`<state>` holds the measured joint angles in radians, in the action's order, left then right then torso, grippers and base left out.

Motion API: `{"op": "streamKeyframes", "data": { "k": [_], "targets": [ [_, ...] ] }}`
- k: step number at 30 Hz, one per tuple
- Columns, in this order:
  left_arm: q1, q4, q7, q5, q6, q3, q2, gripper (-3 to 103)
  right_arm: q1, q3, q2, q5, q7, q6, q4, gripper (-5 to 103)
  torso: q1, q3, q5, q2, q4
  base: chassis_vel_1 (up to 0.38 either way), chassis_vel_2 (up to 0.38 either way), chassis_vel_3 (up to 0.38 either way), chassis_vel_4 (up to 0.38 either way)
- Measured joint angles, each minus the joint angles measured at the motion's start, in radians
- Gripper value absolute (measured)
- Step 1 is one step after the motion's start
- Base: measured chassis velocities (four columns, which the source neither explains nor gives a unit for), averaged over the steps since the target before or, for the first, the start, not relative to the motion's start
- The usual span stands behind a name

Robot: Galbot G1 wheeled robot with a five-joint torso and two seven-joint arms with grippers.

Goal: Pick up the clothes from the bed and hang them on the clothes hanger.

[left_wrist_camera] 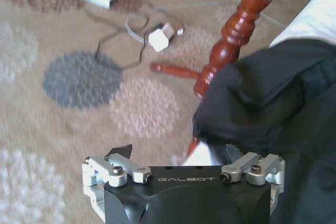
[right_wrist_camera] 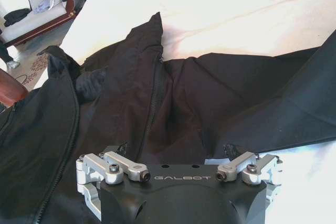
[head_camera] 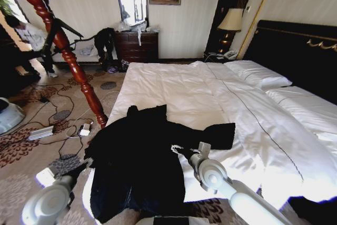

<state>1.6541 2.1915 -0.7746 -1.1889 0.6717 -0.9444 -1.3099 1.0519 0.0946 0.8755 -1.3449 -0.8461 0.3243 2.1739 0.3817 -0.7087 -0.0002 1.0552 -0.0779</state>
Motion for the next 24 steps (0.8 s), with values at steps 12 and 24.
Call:
{"op": "streamKeyframes", "data": {
  "k": [12,24],
  "targets": [
    [-0.091,-0.076,0.086,-0.027,-0.026,0.033,-0.037,103,0.011,-0.002,-0.002,0.007,0.000,-0.002,0.001,100,0.000,0.000,0.0002,0.000,-0.0001,0.000,0.000,0.000,0.000],
    [-0.131,-0.105,0.104,0.011,-0.052,0.052,-0.058,67,0.063,-0.032,-0.015,0.033,0.004,-0.003,0.010,100,0.000,0.000,0.0001,0.000,0.0000,0.000,0.000,0.000,0.000]
  ]
}}
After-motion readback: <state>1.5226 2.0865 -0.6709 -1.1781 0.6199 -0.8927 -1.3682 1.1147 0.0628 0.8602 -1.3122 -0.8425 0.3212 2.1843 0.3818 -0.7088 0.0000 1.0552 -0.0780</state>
